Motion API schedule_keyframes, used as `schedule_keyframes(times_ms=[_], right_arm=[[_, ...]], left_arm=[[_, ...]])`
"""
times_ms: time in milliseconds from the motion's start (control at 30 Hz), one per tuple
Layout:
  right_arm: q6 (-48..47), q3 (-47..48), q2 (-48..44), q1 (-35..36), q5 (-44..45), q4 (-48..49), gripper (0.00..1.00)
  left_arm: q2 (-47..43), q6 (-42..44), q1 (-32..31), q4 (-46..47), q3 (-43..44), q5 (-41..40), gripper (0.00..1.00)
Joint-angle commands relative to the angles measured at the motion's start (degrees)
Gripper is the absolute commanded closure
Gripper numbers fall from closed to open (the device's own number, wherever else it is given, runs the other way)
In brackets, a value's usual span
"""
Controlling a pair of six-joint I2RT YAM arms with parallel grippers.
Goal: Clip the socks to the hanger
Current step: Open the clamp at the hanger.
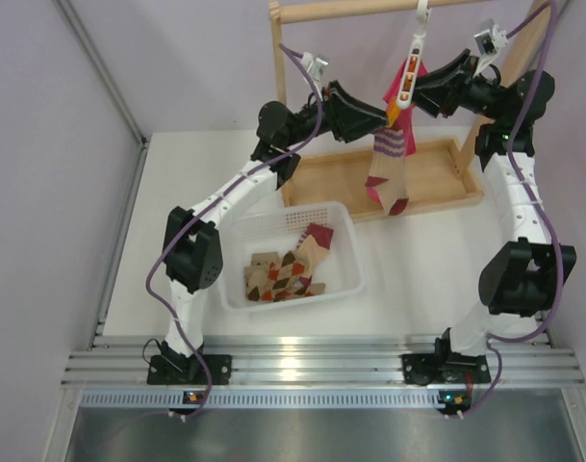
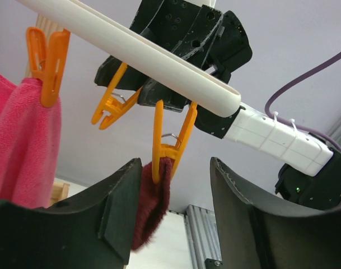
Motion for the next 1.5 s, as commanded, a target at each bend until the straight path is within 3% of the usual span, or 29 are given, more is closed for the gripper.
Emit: schedule_keyframes(times_ms=[0, 133, 333, 367, 467, 533, 700, 733, 833, 900, 1167, 1467], right_arm=[[7.33, 2.78, 0.12, 0.67, 2.01, 1.88, 1.00], [14.09, 2.25, 0.65, 0.58, 2.10, 5.31, 1.00], [20.77, 1.38, 1.44, 0.58, 2.37, 10.23, 1.00], [21.31, 1.20, 1.53, 0.66, 2.98, 9.89, 1.00], [20.53, 0.76, 0.83, 0.49, 5.26, 7.08, 1.00], [15.73, 1.11, -0.66, 0.58, 7.45, -1.06, 1.00], [1.31, 3.92, -3.65, 1.46, 14.39, -21.26, 1.00], [0.15, 4.27, -4.01, 1.89, 16.76, -23.49, 1.00], [-1.18, 3.84, -5.67, 3.47, 19.58, -26.49, 1.00], [-2.14, 2.96, -7.25, 4.53, 22.83, -27.81, 1.00], [-0.83, 0.24, -10.60, 10.50, 38.12, -33.97, 1.00], [4.62, -2.93, -12.62, 13.67, 44.01, -33.35, 1.00]], left_arm=[[-4.72, 2.74, 0.86, 2.29, -0.64, 0.01, 0.42], [-5.69, 5.03, 1.74, 2.64, -1.34, 0.10, 0.34], [-6.48, 11.44, 3.24, 1.32, -3.01, -3.14, 0.38], [-6.65, 14.49, 3.24, 1.93, -3.27, -3.15, 0.43], [-7.27, 17.68, 3.15, 3.43, -3.89, -2.89, 0.46], [-8.50, 19.96, 2.80, 1.25, -4.42, -2.63, 0.47], [-17.35, 38.75, -1.58, -8.15, -11.25, -0.78, 0.50], [-18.77, 46.96, -2.90, -15.04, -12.23, -2.69, 0.53], [-23.52, 59.66, -8.97, -20.20, -16.80, -12.71, 0.58], [-24.93, 60.84, -11.78, -19.07, -19.43, -19.72, 0.58], [-20.90, 61.36, -14.69, -13.44, -17.08, -33.45, 0.53], [-14.75, 61.11, -14.96, -7.91, -12.42, -47.17, 0.50]])
